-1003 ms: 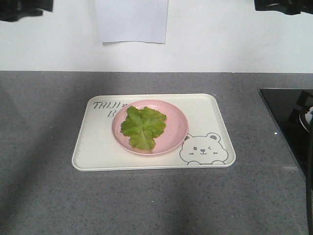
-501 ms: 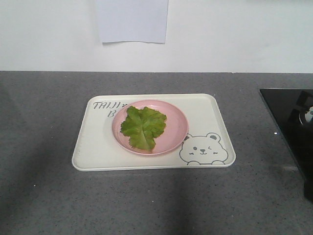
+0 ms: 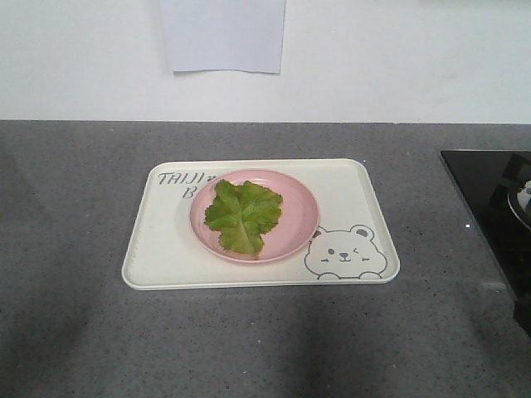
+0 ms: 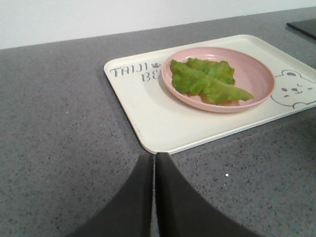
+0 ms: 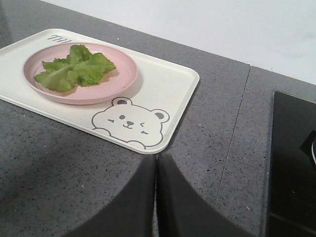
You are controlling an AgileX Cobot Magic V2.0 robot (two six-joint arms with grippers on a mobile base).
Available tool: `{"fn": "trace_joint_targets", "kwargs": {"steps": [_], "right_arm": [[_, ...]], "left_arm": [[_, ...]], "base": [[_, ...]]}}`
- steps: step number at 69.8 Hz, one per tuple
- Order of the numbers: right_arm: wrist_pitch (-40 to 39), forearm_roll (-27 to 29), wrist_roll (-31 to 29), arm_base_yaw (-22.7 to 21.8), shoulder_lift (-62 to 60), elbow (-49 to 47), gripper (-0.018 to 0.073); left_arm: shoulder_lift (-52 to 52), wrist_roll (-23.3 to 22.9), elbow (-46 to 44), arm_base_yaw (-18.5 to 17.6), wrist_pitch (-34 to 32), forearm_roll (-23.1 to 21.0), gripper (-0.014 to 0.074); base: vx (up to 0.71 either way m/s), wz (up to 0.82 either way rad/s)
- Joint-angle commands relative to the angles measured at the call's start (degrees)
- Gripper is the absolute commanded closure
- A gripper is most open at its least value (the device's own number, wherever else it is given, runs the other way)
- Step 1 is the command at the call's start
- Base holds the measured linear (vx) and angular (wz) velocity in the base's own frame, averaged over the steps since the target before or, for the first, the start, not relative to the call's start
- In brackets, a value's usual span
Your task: Transfer vegetables to tray and serve
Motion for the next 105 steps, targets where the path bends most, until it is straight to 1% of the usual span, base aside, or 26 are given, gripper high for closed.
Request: {"fn": "trace_joint_targets", "kwargs": {"steps": [1,42,52,56,58,61,67,74,84,88,93,97,105], "right_arm": [[-4.1,0.5,-0.2,-0.1,0.4,-1.5,0.0565],[-4.0,0.5,-0.2,-0.1,0.4,-1.5,0.0565],[-3.9,0.5,-0.2,-0.1,0.4,-1.5,0.0565],[-3.7,0.5,-0.2,-0.1,0.4,-1.5,0.0565],[-3.7,0.5,-0.2,-0.1,0.4,-1.5,0.0565],[-3.7,0.5,-0.2,-0.1,0.4,-1.5,0.0565],[-3.7,0.5,-0.2,-0.1,0.4,-1.5,0.0565],[-3.7,0.5,-0.2,-0.1,0.4,-1.5,0.0565],[-3.7,0.5,-0.2,-0.1,0.4,-1.5,0.0565],[-3.7,0.5,-0.2,-0.1,0.4,-1.5,0.0565],[-3.7,0.5,-0.2,-0.1,0.4,-1.5,0.0565],[-3.7,0.5,-0.2,-0.1,0.4,-1.5,0.0565],[-3.3,0.5,-0.2,-0.1,0.4,-1.5,0.0565]], "left_arm": [[0.3,-0.5,-1.6,-0.2,-5.7,-0.8,0.0603],[0.3,-0.1,-1.6,-0.2,-5.6,-0.6,0.0603],[-0.3,0.1,-1.0,-0.1,-5.6,3.0,0.0603],[-0.7,0.0,0.6,0.7,-8.6,5.1,0.0603],[-1.2,0.0,2.0,1.7,-11.2,5.8,0.0603],[-2.1,0.0,4.0,3.0,-14.8,5.9,0.0603],[-5.2,-0.9,9.5,6.3,-19.9,5.7,0.0602],[-9.7,-3.0,15.7,9.3,-23.8,5.7,0.0602],[-17.2,-5.5,22.9,13.4,-24.3,5.7,0.0602],[-20.6,-7.3,24.9,15.0,-24.2,5.7,0.0602],[-24.2,-8.2,24.8,16.6,-19.2,5.7,0.0602],[-24.3,-8.3,24.8,17.3,-18.6,5.7,0.0602],[-23.4,-9.2,24.8,17.3,-17.1,5.7,0.0602]], "base": [[0.00,0.00],[0.00,0.00],[0.00,0.00],[0.00,0.00],[0.00,0.00],[0.00,0.00],[0.00,0.00],[0.00,0.00],[0.00,0.00],[0.00,0.00],[0.00,0.00],[0.00,0.00],[0.00,0.00]]}}
